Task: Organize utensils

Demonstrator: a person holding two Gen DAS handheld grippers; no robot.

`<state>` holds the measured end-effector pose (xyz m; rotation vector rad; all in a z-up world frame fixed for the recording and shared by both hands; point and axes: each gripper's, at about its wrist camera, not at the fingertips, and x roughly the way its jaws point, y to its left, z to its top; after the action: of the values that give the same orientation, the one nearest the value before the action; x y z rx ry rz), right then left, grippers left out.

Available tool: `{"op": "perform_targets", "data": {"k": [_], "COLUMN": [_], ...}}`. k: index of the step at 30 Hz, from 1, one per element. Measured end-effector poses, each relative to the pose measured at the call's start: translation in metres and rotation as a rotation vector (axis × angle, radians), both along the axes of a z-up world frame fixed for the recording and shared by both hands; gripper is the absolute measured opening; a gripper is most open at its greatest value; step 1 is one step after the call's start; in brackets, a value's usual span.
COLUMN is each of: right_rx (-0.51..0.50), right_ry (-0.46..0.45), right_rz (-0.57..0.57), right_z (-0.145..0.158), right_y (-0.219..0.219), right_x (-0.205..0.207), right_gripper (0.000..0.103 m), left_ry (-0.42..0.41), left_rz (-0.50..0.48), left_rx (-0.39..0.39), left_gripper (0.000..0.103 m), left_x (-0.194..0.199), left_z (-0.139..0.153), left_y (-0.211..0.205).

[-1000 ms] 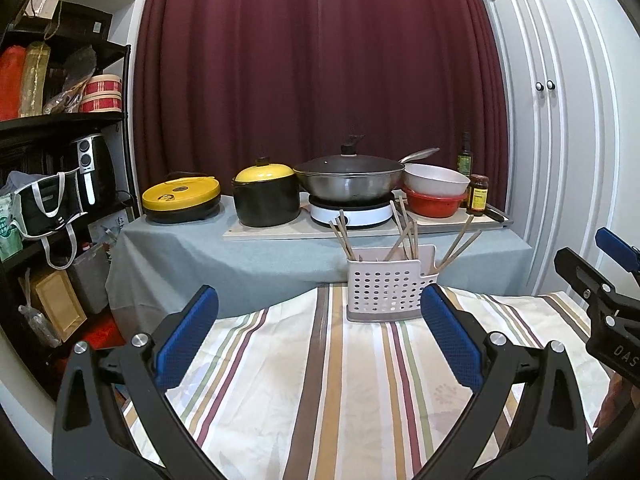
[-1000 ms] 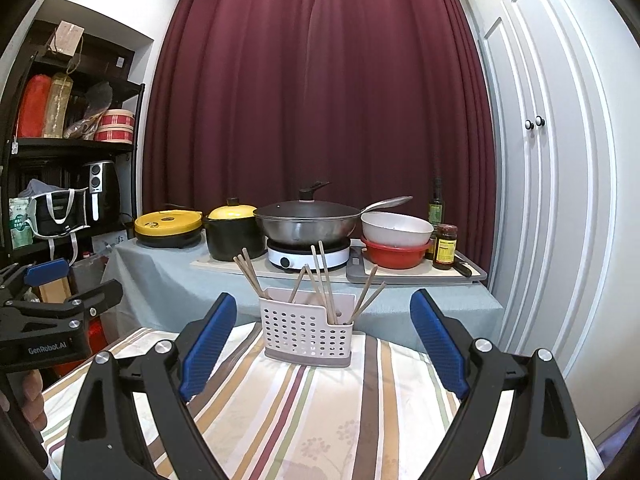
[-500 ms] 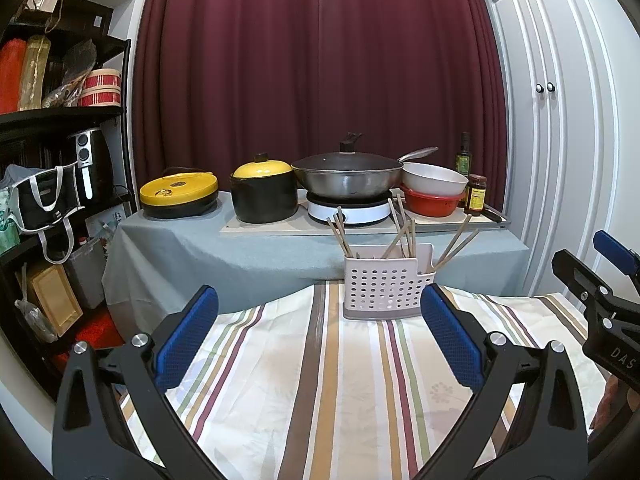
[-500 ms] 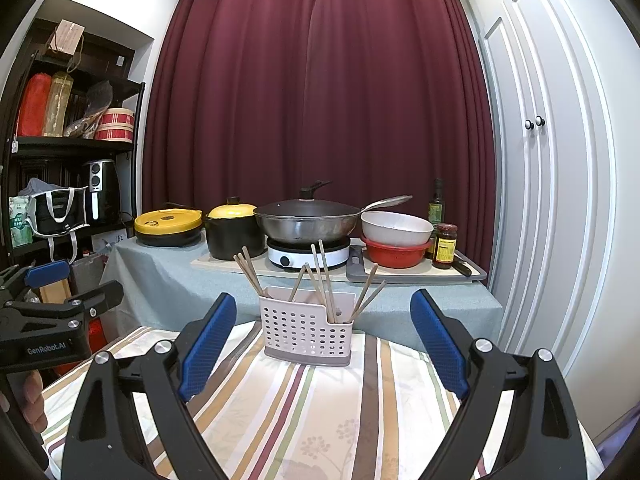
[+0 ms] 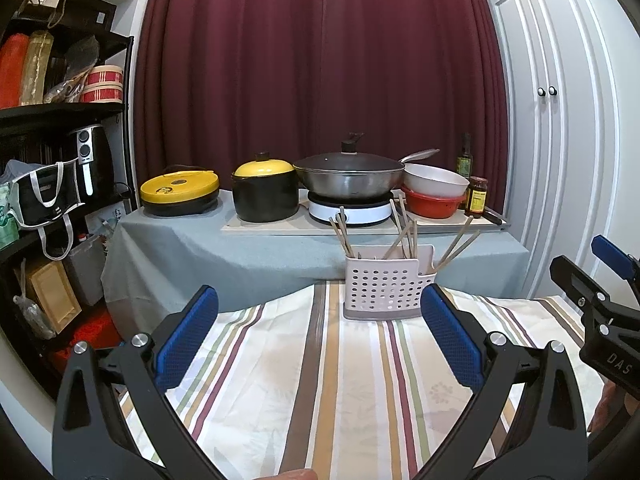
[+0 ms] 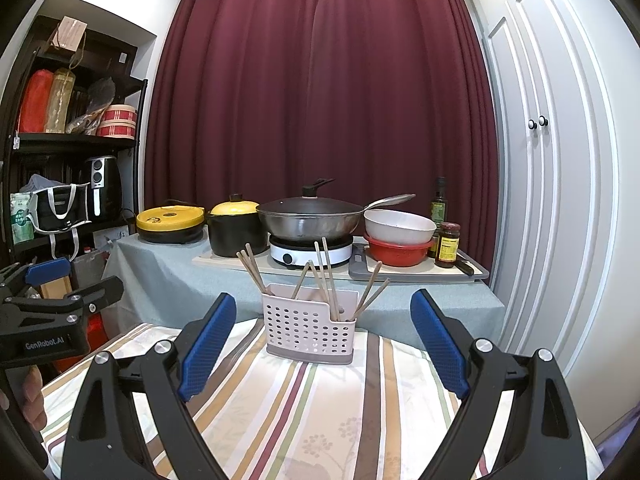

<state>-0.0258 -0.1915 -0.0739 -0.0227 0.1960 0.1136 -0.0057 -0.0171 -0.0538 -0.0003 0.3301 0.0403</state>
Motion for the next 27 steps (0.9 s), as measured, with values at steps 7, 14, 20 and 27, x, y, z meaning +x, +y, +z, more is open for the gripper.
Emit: {"op": "perform_targets", "data": {"k": [7,14,20,27], "right_rx": [-0.004,-0.008,-0.009,-0.004], "right_ry": [0.003,0.016,0.027,0.083], "right_rz": [0.001,0.0,0.004,-0.022], "right_z": [-0.001,-0.007,-0.011,-0.029], "right_y": [0.002,0.005,0.005,-0.008], "right_x": [0.002,0.004,0.008,0.024], "right_gripper": [0.086,0.086,0.086,0.086], "left_ry": [0.009,0.017,0.035,0.144], "left_rz": [0.001,-0.013,-0.002,0.006], "left_rx": [-0.003,-0.023,-0.017,0.006], "left_gripper": [0.099,0.099,0.099,0.099], "left_x": [0.002,0.007,0.014,0.046], "left_z": [-0.002,-0.005,-0.01,-0.041], "left_y": [0.001,0.004,0.007,0.012]}}
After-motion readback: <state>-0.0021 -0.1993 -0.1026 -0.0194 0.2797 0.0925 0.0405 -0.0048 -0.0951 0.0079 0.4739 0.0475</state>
